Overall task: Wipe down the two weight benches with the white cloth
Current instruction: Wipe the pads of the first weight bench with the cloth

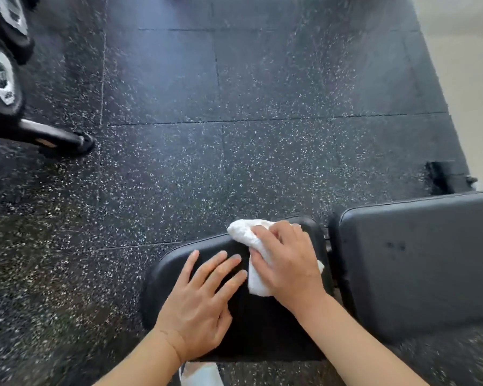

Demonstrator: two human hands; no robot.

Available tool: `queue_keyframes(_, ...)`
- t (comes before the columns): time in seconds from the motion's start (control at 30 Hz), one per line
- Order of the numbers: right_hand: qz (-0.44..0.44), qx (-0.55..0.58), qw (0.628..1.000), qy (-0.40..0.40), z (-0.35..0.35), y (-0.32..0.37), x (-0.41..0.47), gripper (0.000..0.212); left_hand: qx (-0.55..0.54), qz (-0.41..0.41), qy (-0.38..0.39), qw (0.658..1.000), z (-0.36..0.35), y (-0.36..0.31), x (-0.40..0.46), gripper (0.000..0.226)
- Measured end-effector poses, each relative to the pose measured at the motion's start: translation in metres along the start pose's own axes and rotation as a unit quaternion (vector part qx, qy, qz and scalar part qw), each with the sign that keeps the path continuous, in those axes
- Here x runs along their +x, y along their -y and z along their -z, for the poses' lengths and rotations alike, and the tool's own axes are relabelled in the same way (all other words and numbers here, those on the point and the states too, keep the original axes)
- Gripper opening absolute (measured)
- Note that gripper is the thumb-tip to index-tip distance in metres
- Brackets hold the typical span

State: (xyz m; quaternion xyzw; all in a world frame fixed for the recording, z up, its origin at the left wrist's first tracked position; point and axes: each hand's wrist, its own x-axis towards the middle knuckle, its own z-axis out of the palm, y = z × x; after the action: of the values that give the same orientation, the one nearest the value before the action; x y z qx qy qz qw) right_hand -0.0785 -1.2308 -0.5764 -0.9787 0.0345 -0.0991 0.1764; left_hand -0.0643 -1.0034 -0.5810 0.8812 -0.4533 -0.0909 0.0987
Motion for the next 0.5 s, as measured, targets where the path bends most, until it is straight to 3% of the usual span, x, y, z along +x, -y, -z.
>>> queue_keyframes(0.23, 0.029, 0.01, 0.991, 0.13, -0.004, 0.014, 0.064, 0.026, 0.001, -0.005, -0.001, 1.0, -0.005, 0.002, -0.002, 0.068)
queue_keyframes(0.4, 0.081, 0.067, 0.942, 0.318, -0.025, 0.042, 0.104, 0.034, 0.016, 0.001, 0.003, 1.0, -0.004, 0.001, -0.002, 0.07)
queue_keyframes(0.5, 0.101, 0.095, 0.93, 0.341, -0.019, 0.032, 0.107, 0.034, 0.02, 0.006, 0.022, 1.0, 0.0, -0.001, -0.001, 0.07)
